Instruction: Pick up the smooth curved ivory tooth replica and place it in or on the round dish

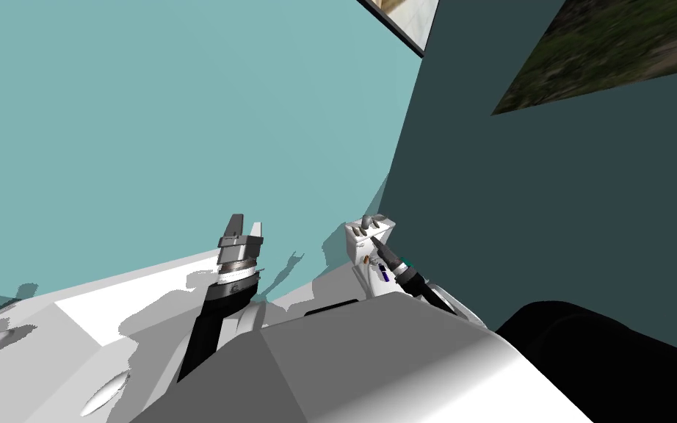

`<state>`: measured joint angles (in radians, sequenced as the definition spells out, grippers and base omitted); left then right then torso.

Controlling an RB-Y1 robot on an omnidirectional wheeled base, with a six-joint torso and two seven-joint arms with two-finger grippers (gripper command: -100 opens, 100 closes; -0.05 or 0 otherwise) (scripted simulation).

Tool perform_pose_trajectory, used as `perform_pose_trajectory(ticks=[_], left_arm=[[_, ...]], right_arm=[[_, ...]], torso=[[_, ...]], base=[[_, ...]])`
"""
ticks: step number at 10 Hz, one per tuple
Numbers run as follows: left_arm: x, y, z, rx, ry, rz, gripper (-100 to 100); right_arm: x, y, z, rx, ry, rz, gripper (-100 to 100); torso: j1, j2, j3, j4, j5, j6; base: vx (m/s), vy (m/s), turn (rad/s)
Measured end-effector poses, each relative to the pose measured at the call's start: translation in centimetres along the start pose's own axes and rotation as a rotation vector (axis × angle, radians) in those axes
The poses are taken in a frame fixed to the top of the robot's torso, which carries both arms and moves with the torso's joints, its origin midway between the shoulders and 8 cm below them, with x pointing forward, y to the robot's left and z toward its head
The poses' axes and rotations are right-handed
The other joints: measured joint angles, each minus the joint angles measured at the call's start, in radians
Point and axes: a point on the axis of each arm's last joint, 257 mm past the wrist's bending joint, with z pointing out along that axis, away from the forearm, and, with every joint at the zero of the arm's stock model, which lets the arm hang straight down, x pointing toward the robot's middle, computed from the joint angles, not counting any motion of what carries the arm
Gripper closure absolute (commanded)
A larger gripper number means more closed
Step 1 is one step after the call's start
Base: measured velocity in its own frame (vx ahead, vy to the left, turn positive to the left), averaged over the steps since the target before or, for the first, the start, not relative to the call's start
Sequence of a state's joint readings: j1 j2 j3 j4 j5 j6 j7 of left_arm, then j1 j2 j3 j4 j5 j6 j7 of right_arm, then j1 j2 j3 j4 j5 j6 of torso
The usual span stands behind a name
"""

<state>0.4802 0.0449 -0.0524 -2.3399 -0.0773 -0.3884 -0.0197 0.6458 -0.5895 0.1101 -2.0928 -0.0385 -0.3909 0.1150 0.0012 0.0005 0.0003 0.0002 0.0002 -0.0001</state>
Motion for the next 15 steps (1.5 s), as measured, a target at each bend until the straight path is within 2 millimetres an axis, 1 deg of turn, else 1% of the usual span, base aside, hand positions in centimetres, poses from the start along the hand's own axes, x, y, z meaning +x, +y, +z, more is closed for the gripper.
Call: perform_pose_trajectory(ticks=[1,2,3,4,5,6,7,9,10,11,12,13,14,15], left_arm=[[0.0,0.0,0.0,0.0,0.0,0.0,0],[0.0,0.0,0.0,0.0,0.0,0.0,0],[0.0,0.0,0.0,0.0,0.0,0.0,0],[0.0,0.0,0.0,0.0,0.0,0.0,0],[0.0,0.0,0.0,0.0,0.0,0.0,0],[0.0,0.0,0.0,0.0,0.0,0.0,0],[0.0,0.0,0.0,0.0,0.0,0.0,0],[0.0,0.0,0.0,0.0,0.0,0.0,0],[0.0,0.0,0.0,0.0,0.0,0.0,0],[0.0,0.0,0.0,0.0,0.0,0.0,0],[0.0,0.0,0.0,0.0,0.0,0.0,0],[0.0,0.0,0.0,0.0,0.0,0.0,0],[0.0,0.0,0.0,0.0,0.0,0.0,0],[0.0,0.0,0.0,0.0,0.0,0.0,0]], right_arm=[[0.2,-0.4,-0.3,0.014,0.022,-0.013,-100],[0.3,-1.6,-1.1,0.04,0.046,-0.022,-100],[0.5,-2.0,-1.4,0.05,0.069,-0.034,-100],[0.8,-3.0,-1.9,0.075,0.095,-0.044,-100],[0.8,-3.5,-2.5,0.09,0.119,-0.058,-100],[0.9,-4.6,-3.2,0.116,0.146,-0.068,-100],[1.1,-5.1,-3.6,0.128,0.17,-0.08,-100],[1.6,-6.5,-4.9,0.17,0.223,-0.103,-100],[1.7,-7.5,-5.6,0.195,0.25,-0.113,-100],[1.7,-8.0,-6.3,0.211,0.275,-0.125,-100],[1.8,-9.1,-7.3,0.238,0.304,-0.135,-100],[1.9,-9.6,-7.9,0.252,0.329,-0.147,-100],[2.1,-10.7,-8.9,0.28,0.358,-0.156,-100],[2.1,-11.1,-9.4,0.294,0.382,-0.169,-100]], torso=[[0.0,0.0,0.0,0.0,0.0,0.0],[0.0,0.0,0.0,0.0,0.0,0.0],[0.0,0.0,0.0,0.0,0.0,0.0],[0.0,-0.001,0.0,0.0,0.0,0.0],[0.0,-0.001,0.0,0.0,0.0,0.0],[0.0,-0.001,0.0,0.0,0.0,0.0],[0.0,-0.001,-0.001,0.0,0.0,0.0],[0.0,-0.001,-0.001,0.0,0.0,0.0],[0.0,-0.002,-0.001,0.0,0.0,0.0],[0.0,-0.002,-0.001,0.0,0.0,0.0],[0.001,-0.002,-0.001,0.0,0.0,0.0],[0.001,-0.002,-0.001,0.0,0.0,0.0],[0.001,-0.003,-0.002,-0.001,0.0,0.0],[0.0,-0.003,-0.002,-0.001,0.0,0.0]], base=[[-0.006,0.026,0.041],[-0.006,0.02,0.018],[-0.001,0.018,0.056],[0.002,0.016,0.027],[0.004,0.028,0.059],[0.004,0.026,0.027],[0.009,0.03,0.08],[0.012,0.026,0.056],[0.016,0.025,0.049],[0.025,0.034,0.09],[0.025,0.028,0.058],[0.039,0.031,0.123],[0.03,0.023,0.052],[0.038,0.026,0.121]])
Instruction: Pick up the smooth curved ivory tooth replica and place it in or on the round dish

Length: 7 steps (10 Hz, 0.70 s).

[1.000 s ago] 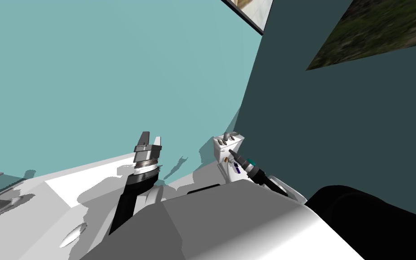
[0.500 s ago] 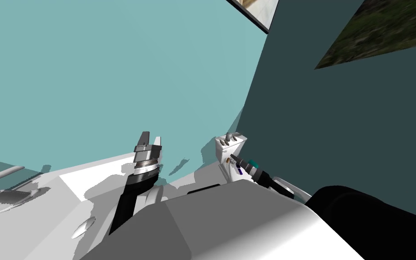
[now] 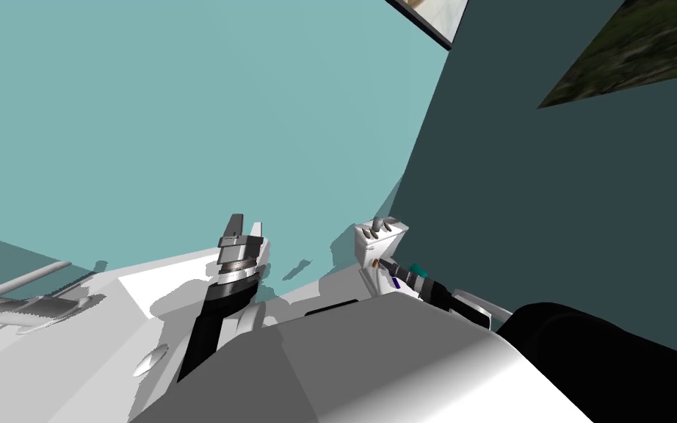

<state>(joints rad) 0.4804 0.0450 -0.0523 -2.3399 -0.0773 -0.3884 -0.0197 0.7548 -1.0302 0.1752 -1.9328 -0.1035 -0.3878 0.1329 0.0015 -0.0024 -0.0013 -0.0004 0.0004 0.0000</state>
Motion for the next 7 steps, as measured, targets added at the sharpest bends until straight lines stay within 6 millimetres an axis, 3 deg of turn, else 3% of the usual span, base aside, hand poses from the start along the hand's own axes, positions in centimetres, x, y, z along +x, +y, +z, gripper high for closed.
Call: perform_pose_trajectory(ticks=[7], left_arm=[[0.0,0.0,0.0,0.0,0.0,0.0,0]], right_arm=[[1.4,-5.5,-3.8,0.132,0.167,-0.069,-100]], torso=[[0.0,-0.002,-0.001,0.0,0.0,0.0]], base=[[0.044,0.027,0.088]])
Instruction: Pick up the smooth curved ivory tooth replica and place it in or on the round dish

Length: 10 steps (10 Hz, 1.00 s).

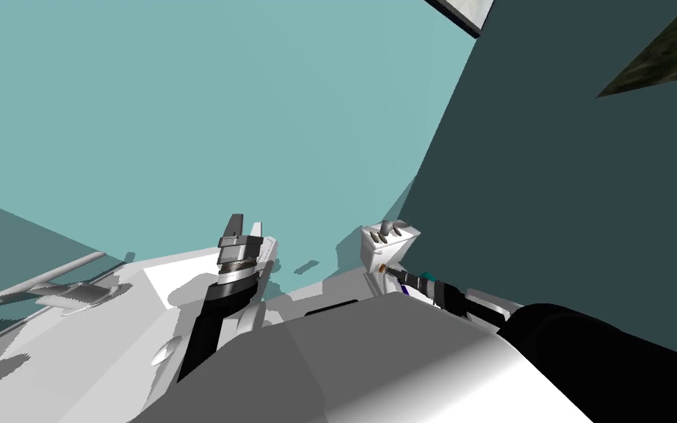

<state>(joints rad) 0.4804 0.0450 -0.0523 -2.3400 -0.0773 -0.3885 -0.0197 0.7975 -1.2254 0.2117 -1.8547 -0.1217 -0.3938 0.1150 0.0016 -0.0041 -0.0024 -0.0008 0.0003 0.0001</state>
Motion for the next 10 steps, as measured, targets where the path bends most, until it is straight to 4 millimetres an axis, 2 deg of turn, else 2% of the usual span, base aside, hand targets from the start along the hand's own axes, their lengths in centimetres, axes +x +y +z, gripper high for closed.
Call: perform_pose_trajectory(ticks=[5,10], left_arm=[[0.0,0.0,0.0,0.0,0.0,0.0,0],[0.0,0.0,0.0,0.0,0.0,0.0,0]], right_arm=[[1.6,-4.9,-3.2,0.114,0.138,-0.054,-100],[2.8,-8.7,-6.4,0.216,0.261,-0.106,-100]], torso=[[0.001,0.0,0.0,0.0,0.0,0.0],[0.001,-0.001,-0.001,0.0,0.0,0.0]], base=[[0.06,0.03,0.115],[0.078,0.029,0.141]])
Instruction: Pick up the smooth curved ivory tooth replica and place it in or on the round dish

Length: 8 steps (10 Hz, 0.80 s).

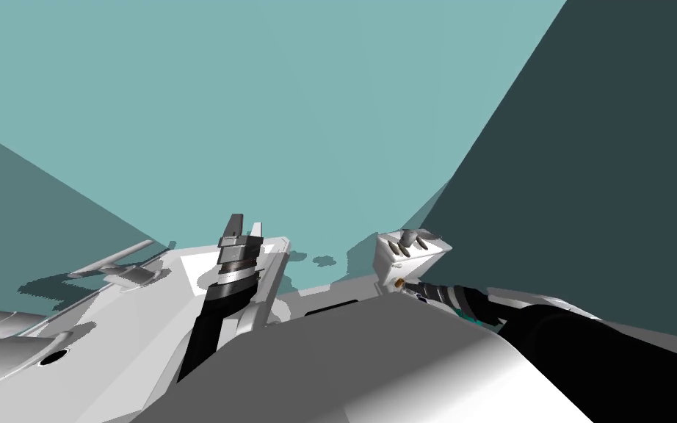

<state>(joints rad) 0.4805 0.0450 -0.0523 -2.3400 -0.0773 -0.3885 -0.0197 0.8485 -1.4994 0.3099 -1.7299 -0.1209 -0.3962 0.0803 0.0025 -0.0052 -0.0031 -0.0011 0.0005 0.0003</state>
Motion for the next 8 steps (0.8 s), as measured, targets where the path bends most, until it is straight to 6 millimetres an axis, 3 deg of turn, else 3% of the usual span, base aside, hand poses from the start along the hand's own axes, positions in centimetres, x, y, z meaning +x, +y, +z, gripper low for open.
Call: perform_pose_trajectory(ticks=[8], left_arm=[[0.0,0.0,0.0,0.0,0.0,0.0,0]], right_arm=[[1.4,-6.2,-4.4,0.156,0.17,-0.073,-100]], torso=[[0.0,0.0,0.0,0.0,0.0,0.0]], base=[[0.08,0.022,0.133]])
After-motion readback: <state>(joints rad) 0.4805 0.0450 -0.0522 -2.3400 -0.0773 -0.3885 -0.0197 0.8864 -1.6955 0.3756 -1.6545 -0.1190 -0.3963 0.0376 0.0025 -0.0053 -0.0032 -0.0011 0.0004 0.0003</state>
